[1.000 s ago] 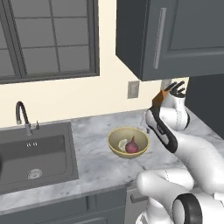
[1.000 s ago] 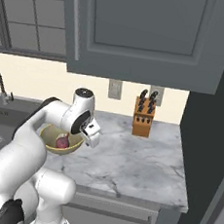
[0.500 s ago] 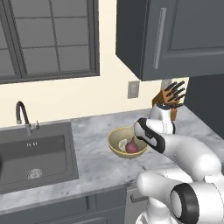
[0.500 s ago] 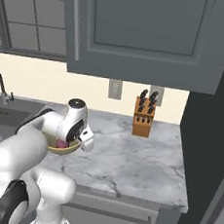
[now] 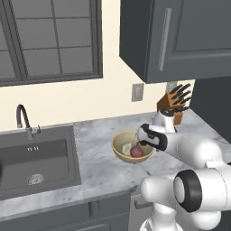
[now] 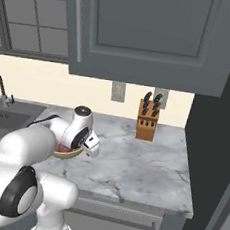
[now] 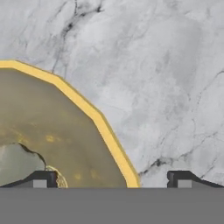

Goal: Place the bowl with the garlic and onion on the second highest shelf of the fridge. Place the bowl with the steak and chicken drumstick on the top shelf of the fridge.

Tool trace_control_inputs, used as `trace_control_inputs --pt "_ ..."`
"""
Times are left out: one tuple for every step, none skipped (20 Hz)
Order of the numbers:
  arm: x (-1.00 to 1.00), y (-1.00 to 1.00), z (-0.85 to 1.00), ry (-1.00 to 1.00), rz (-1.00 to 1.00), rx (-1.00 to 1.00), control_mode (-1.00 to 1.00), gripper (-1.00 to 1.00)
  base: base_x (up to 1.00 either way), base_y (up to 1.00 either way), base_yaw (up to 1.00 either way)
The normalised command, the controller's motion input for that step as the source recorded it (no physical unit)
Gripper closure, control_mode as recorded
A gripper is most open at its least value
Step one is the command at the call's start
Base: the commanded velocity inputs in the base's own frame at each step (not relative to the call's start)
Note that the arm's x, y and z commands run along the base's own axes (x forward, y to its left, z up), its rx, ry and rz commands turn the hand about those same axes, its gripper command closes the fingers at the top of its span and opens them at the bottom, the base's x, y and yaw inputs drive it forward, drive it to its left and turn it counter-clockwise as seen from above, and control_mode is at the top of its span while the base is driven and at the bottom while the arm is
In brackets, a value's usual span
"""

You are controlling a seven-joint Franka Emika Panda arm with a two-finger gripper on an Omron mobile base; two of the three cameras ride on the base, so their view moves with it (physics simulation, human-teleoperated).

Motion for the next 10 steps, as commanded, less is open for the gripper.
trace_control_inputs --pt "0.00 0.00 -0.44 0.00 0.11 0.00 -1.00 -1.00 0.00 0.00 0.00" --pt "0.00 0.00 -0.36 0.00 0.11 0.00 -1.00 -1.00 0.00 0.00 0.00" --pt "0.00 0.01 -0.37 0.00 0.11 -0.01 -1.00 1.00 0.00 0.00 0.00" --pt "0.00 0.06 -0.34 0.00 0.11 -0.03 -1.00 1.00 0.00 0.00 0.00" --pt "0.04 0.09 -0.19 0.00 0.10 0.00 -1.00 1.00 0.00 0.00 0.00" --pt "0.00 0.00 0.00 0.00 0.00 0.01 -1.00 1.00 0.00 0.00 0.00" --pt "0.00 0.03 0.00 0.00 0.00 0.00 -1.00 1.00 0.00 0.00 0.00" --pt "0.00 0.00 0.00 0.00 0.00 0.00 -1.00 1.00 0.00 0.00 0.00" --pt "-0.06 0.00 0.00 0.00 0.00 0.00 -1.00 1.00 0.00 0.00 0.00" --pt "-0.15 0.00 0.00 0.00 0.00 0.00 -1.00 1.00 0.00 0.00 0.00"
